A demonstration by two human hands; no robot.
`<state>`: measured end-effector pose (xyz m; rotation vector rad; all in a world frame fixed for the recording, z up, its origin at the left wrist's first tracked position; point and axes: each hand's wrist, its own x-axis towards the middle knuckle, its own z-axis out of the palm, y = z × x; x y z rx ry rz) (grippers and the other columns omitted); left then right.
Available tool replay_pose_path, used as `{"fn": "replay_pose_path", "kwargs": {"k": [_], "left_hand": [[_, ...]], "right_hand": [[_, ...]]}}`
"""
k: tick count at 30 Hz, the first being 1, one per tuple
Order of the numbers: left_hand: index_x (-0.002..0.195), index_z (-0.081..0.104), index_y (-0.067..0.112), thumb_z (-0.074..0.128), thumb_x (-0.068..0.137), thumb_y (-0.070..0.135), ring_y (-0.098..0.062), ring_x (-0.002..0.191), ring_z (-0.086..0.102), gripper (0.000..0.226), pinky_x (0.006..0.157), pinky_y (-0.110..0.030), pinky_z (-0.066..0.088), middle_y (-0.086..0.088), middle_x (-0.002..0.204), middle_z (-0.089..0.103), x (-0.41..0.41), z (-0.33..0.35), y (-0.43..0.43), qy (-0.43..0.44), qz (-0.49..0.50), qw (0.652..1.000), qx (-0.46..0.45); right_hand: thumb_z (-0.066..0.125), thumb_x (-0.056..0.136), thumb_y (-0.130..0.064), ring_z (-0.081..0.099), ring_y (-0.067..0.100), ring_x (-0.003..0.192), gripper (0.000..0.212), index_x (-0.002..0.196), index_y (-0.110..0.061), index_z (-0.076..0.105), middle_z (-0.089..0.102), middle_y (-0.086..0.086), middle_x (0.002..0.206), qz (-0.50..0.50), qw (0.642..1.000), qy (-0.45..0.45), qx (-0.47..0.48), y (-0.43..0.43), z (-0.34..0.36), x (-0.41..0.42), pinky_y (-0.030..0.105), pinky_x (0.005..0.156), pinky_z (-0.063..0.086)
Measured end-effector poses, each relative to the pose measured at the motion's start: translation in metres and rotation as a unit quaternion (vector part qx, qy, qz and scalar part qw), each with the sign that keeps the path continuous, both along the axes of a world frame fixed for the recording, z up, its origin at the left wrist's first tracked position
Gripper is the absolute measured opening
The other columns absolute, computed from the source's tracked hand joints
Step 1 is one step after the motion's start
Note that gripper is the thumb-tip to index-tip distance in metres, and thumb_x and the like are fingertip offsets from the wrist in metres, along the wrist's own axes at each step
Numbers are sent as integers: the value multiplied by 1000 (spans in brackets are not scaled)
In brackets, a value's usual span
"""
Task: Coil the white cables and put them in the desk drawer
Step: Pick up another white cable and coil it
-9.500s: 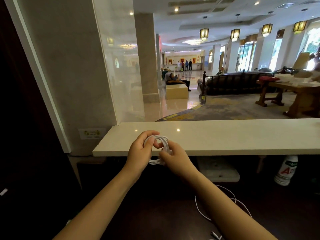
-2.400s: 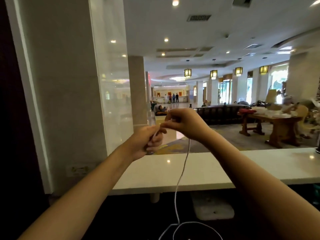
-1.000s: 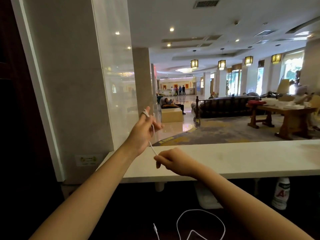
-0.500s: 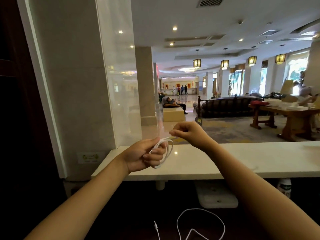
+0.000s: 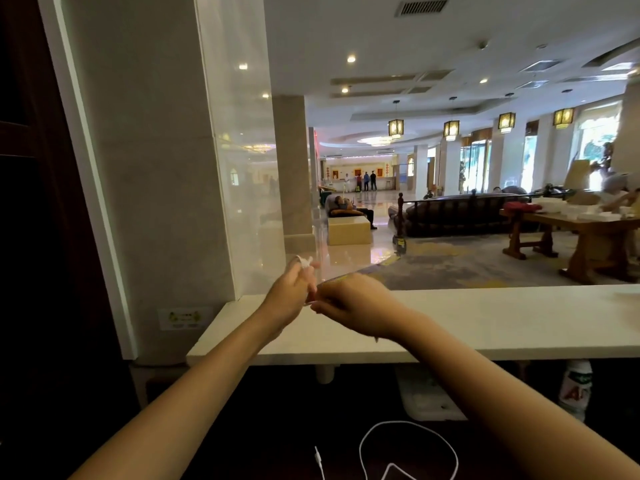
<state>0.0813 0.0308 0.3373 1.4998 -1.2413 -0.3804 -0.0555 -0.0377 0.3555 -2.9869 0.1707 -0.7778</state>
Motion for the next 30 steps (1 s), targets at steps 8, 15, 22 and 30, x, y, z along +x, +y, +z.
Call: {"fn": "replay_pose_path", "kwargs": {"k": [8,15,22,30], "left_hand": [[97,55,8,34,96,41,-7,46,36,39,44,-17,33,0,62,45,13,-5,17,293,-302,898,127],[78,56,9,47,89,24,-3,41,25,21,37,-12,27,6,52,40,17,-6,26,343,-359,862,100],[103,59,-1,40,95,15,-9,52,47,26,52,-22,47,-2,67,58,10,-13,30,317,-241,916,46],[102,57,5,33,100,20,-6,48,32,29,54,-22,37,-2,70,45,-2,-35,32,226,-101,963,108]], "right_hand": [[64,85,-29,54,-2,62,18,97,-15,66,57,-14,71,0,997,-21,81,-33,29,-8,11,60,43],[42,97,-32,47,-3,57,35,85,-8,64,56,-9,65,66,961,34,267,-26,0,1,9,60,37],[47,94,-36,34,3,48,45,104,6,60,39,2,63,50,938,6,344,-30,-11,0,14,44,29],[47,95,-27,50,6,70,25,95,-7,63,53,-9,75,-13,975,57,214,-34,-15,-4,18,65,38]]}}
